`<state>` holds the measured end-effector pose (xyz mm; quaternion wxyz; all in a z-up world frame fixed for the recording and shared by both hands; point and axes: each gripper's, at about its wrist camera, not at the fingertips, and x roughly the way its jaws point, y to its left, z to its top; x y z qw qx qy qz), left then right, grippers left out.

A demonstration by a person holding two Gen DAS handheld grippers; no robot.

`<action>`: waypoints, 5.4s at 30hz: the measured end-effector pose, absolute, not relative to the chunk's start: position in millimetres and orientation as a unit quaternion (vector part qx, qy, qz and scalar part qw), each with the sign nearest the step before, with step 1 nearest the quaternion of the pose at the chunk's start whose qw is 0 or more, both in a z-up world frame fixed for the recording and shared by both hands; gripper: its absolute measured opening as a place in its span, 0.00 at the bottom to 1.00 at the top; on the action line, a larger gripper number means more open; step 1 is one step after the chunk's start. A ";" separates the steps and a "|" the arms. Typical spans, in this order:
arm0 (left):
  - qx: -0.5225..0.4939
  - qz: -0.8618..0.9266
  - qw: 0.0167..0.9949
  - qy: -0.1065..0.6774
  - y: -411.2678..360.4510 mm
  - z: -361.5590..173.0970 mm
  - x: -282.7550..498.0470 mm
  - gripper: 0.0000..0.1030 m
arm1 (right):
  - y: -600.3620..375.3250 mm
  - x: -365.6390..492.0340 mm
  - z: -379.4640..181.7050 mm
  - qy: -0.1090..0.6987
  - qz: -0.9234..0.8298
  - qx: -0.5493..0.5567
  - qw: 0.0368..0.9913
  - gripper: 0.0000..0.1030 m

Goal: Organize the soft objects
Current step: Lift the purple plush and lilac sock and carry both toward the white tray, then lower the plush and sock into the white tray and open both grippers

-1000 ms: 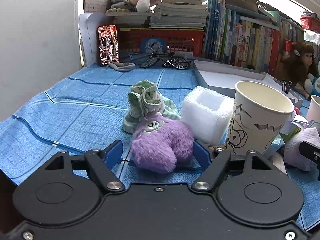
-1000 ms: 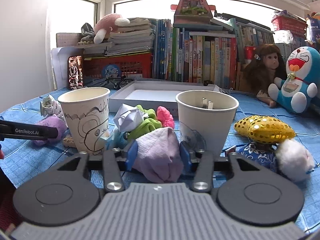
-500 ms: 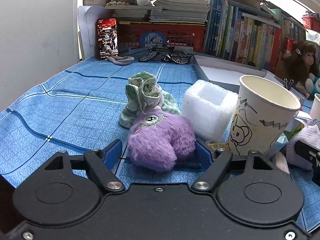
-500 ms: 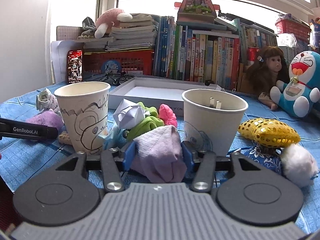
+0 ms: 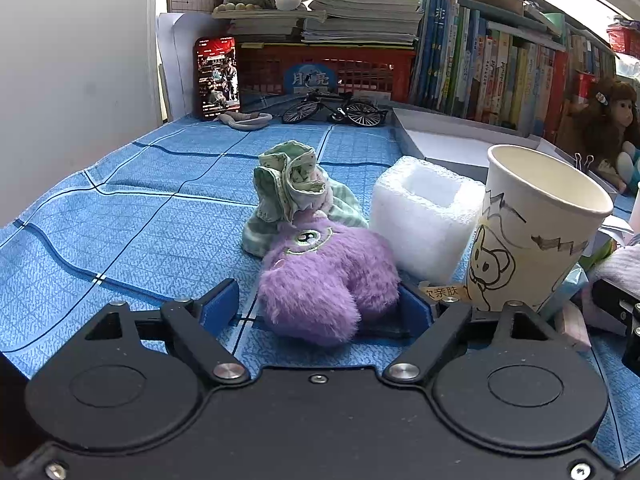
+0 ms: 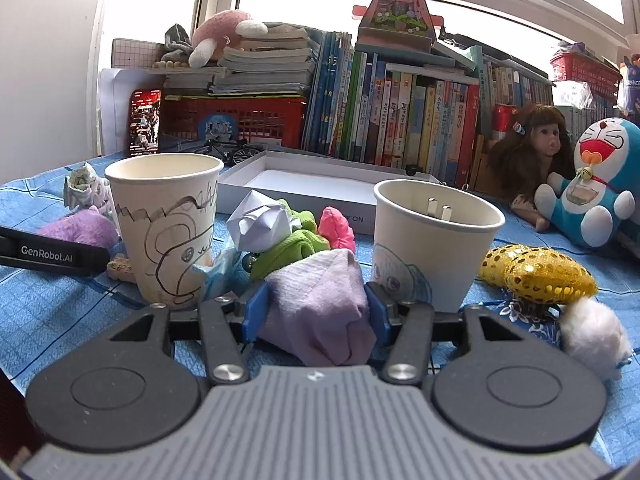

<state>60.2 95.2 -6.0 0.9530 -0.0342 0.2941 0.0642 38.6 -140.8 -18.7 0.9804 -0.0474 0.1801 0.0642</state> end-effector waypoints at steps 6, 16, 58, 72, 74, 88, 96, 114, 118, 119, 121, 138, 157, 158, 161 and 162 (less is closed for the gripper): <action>-0.036 0.062 0.954 0.293 95.7 -6.0 60.3 0.79 | -140.5 39.3 -18.7 0.180 0.064 -0.048 0.980 0.63; -0.056 0.045 0.954 0.291 97.4 1.9 52.0 0.62 | -142.4 36.4 -16.8 0.171 0.050 -0.028 0.984 0.46; -0.022 -0.022 0.956 0.291 58.2 12.4 14.6 0.60 | -171.0 -2.9 -12.1 0.178 0.043 -0.003 0.983 0.40; -0.036 -0.016 0.965 0.261 74.5 51.4 5.8 0.60 | -202.6 -24.4 25.3 0.130 0.016 0.011 0.991 0.39; -0.036 -0.015 0.967 0.251 76.2 60.8 4.7 0.60 | -207.3 -25.9 31.6 0.123 0.013 0.016 0.992 0.39; -0.028 -0.058 0.974 0.219 66.8 112.9 33.9 0.60 | -241.4 5.9 63.3 0.113 0.015 0.081 0.990 0.39; -0.034 -0.085 0.972 0.217 56.4 140.2 70.9 0.60 | -259.5 43.7 80.0 0.127 0.024 0.114 0.985 0.39; -0.074 -0.116 0.911 0.389 12.2 137.0 229.7 0.60 | -262.3 166.6 123.7 0.226 0.055 0.095 0.968 0.39; -0.080 -0.096 0.897 0.425 6.1 132.0 265.2 0.60 | -260.0 201.1 123.1 0.275 0.074 0.115 0.951 0.39; -0.074 -0.090 0.897 0.426 3.3 130.3 271.2 0.60 | -257.6 207.8 120.9 0.284 0.076 0.113 0.949 0.40; -0.063 -0.084 0.896 0.432 -2.6 125.1 282.0 0.60 | -250.6 220.5 116.1 0.299 0.073 0.101 0.946 0.40; -0.022 -0.067 0.877 0.476 -25.5 72.7 330.8 0.60 | -242.5 281.3 68.2 0.378 0.051 0.085 0.921 0.40; -0.008 -0.067 0.861 0.504 -23.9 50.3 348.6 0.61 | -235.9 302.3 46.6 0.419 0.047 0.064 0.905 0.41; -0.008 -0.067 0.860 0.506 -23.7 49.1 348.9 0.61 | -235.7 302.9 46.3 0.419 0.047 0.064 0.904 0.41; -0.009 -0.065 0.858 0.510 -22.5 45.2 349.7 0.61 | -235.5 304.1 45.9 0.421 0.046 0.064 0.904 0.41; -0.010 -0.065 0.857 0.510 -22.2 44.2 349.8 0.61 | -235.0 304.3 45.7 0.422 0.046 0.064 0.903 0.41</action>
